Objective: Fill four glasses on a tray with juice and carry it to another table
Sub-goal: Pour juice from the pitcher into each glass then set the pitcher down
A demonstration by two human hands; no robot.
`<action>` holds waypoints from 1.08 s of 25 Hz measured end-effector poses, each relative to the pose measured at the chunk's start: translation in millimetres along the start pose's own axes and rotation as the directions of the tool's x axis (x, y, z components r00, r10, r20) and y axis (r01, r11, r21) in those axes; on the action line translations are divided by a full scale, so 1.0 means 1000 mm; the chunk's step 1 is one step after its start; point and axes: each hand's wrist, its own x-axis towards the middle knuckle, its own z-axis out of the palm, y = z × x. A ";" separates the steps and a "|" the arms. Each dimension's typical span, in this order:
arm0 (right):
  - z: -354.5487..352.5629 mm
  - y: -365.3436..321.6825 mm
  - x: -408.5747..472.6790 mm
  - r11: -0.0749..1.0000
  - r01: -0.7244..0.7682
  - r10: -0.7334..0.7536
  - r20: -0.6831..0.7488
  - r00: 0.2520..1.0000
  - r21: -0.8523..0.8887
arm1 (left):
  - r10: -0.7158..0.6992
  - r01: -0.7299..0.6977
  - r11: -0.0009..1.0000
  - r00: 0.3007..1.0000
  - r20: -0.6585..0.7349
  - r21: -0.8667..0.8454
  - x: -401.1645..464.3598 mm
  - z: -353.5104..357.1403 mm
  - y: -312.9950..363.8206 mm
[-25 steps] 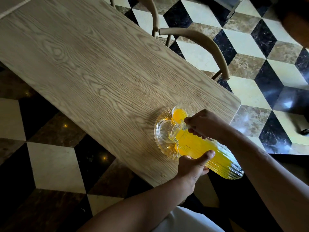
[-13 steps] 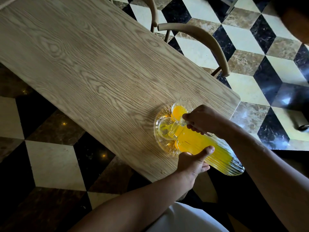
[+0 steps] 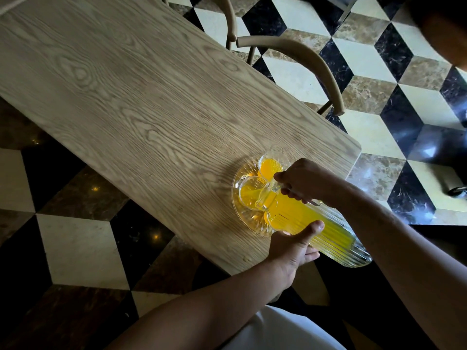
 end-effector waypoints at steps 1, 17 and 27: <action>0.000 0.000 0.000 1.000 -0.002 0.002 0.001 1.000 -0.001 | -0.004 0.004 1.000 1.000 0.009 -0.007 0.000 0.000 0.000; 0.003 -0.016 0.002 0.997 -0.048 0.048 -0.001 0.999 -0.058 | -0.052 0.060 0.995 0.994 0.092 -0.077 0.000 0.000 0.006; 0.001 -0.020 0.006 0.998 -0.038 0.038 -0.003 0.999 -0.054 | -0.070 0.074 0.996 0.994 0.089 -0.045 -0.003 -0.001 0.014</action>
